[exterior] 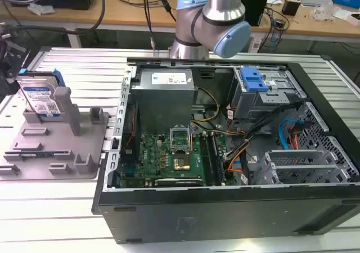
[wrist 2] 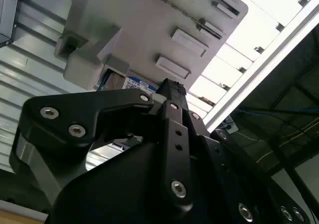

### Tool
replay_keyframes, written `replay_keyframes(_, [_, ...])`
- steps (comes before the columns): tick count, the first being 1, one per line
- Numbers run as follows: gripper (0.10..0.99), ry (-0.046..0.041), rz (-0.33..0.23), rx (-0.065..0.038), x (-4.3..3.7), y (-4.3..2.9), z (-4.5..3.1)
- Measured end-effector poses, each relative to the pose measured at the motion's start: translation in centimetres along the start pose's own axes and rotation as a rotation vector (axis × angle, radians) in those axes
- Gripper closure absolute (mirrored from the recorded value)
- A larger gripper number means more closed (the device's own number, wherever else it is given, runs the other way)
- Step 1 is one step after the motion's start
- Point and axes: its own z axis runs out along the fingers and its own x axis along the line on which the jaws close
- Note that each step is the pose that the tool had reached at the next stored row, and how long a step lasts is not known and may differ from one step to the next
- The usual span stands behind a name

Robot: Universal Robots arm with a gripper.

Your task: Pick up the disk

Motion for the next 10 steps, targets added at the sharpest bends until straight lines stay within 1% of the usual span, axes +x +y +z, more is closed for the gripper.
replay_keyframes(10, [0.980, 0.0000, 0.000, 0.000, 0.00, 0.00, 0.00])
